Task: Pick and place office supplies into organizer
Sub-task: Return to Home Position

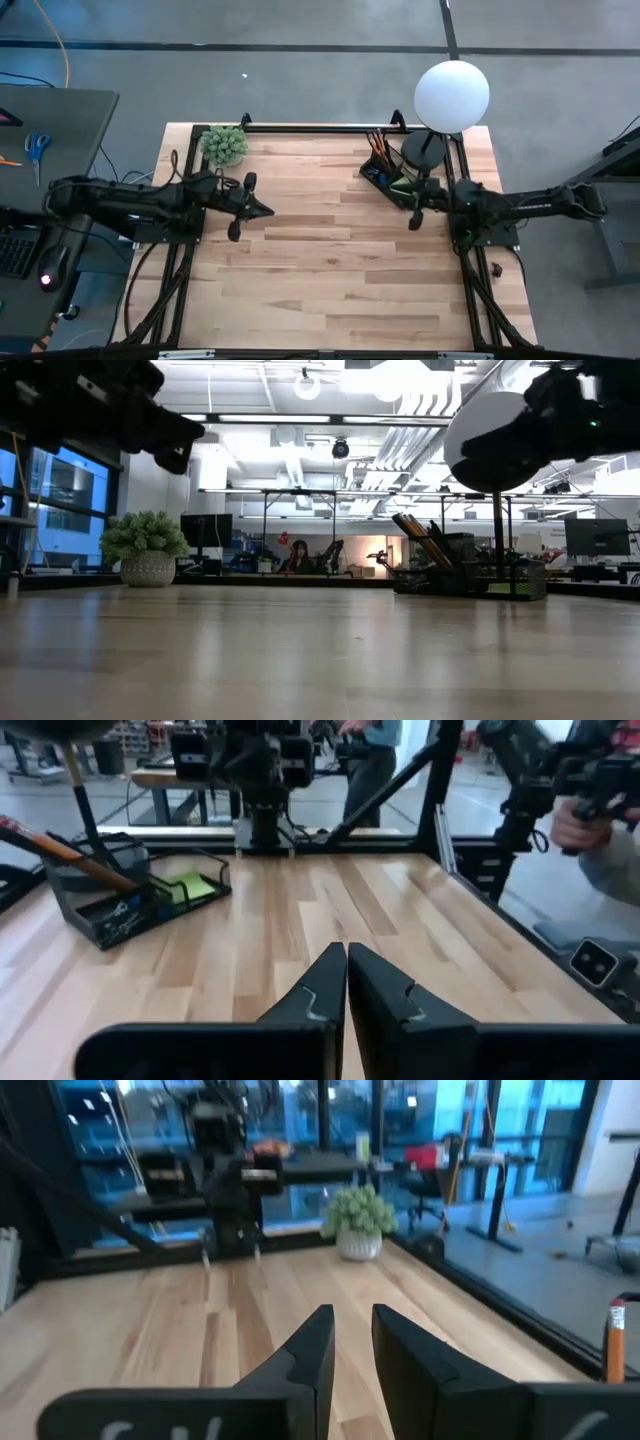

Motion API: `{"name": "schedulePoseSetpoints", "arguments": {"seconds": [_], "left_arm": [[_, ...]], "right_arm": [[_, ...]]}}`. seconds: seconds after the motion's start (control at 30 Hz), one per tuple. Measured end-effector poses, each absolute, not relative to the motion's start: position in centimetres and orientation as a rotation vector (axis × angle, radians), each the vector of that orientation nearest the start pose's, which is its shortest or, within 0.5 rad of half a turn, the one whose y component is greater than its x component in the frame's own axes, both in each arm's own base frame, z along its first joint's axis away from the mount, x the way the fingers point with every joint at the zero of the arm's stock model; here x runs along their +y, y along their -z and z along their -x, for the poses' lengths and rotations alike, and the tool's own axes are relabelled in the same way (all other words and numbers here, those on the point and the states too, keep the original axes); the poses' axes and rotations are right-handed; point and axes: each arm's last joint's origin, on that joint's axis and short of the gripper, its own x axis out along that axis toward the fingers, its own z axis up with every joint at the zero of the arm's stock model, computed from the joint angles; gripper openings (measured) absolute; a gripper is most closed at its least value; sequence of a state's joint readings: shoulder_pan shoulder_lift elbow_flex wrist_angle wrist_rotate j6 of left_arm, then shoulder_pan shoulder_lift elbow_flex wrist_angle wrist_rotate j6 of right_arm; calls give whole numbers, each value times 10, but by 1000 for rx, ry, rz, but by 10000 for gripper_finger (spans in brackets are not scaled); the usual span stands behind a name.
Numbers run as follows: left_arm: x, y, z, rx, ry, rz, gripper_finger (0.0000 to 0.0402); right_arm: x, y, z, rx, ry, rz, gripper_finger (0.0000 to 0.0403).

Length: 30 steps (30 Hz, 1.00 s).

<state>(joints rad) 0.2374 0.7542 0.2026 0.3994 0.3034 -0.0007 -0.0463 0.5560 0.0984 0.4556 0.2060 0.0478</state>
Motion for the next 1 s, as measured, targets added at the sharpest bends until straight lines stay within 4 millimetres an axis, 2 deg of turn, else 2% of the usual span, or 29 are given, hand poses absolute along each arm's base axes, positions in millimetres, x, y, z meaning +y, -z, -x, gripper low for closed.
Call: {"name": "schedulePoseSetpoints", "arguments": {"seconds": [0.13, 0.43, 0.6, 1.0], "left_arm": [[27, -185, -150, 126, 69, 65, 3], [22, -154, -126, 136, 49, 124, 1], [23, -153, -119, 149, -57, 184, 1], [17, -159, -107, 93, -58, 149, 0]], "right_arm": [[-11, -178, -122, -84, 245, -46, 61], [-9, -173, -107, -45, 172, -70, 55], [-9, -173, -102, -47, 191, -95, 48], [-9, -172, -96, -61, 197, -95, 22]]}}
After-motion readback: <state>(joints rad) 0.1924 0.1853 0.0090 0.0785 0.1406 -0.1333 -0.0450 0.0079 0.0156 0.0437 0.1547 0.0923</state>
